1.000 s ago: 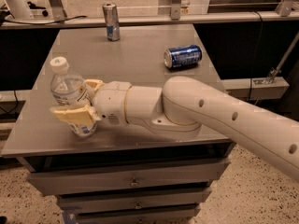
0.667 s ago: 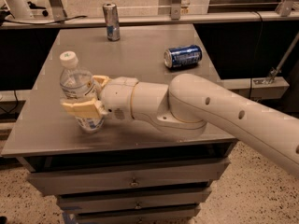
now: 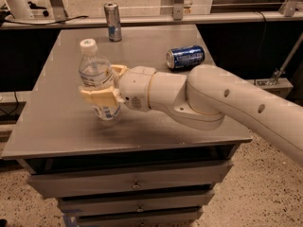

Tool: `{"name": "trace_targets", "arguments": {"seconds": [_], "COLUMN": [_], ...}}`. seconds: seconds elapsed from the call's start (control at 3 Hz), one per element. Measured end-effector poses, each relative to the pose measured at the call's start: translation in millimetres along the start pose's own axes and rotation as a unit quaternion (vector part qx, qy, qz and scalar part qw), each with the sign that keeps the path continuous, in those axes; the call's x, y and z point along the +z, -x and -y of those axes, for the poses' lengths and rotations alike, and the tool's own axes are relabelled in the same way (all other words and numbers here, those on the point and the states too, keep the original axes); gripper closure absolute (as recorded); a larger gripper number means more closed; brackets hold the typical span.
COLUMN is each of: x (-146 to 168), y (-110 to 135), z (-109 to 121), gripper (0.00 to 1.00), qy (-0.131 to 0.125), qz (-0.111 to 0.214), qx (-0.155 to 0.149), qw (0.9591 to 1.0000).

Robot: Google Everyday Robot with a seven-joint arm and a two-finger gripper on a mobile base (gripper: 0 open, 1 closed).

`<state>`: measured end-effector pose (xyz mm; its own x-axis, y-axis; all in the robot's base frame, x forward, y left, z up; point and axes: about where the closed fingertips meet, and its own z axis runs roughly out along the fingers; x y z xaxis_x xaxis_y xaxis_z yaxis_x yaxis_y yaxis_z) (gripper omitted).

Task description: Move blue plastic bottle near redbull can

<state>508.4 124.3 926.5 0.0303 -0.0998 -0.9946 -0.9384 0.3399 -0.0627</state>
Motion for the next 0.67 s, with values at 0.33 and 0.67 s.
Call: {"name": "trace_targets", "arguments": {"seconds": [0.33, 0.67], "x": [-6.6, -19.5], "y": [1.9, 10.4], "z": [17.5, 62.4], "gripper": [1.0, 1.0], "qy": [-0.011, -0.031], "qz": [-0.006, -0.007], "qx": [-0.016, -0.041], "qw": [0.9998, 0.9986]}}
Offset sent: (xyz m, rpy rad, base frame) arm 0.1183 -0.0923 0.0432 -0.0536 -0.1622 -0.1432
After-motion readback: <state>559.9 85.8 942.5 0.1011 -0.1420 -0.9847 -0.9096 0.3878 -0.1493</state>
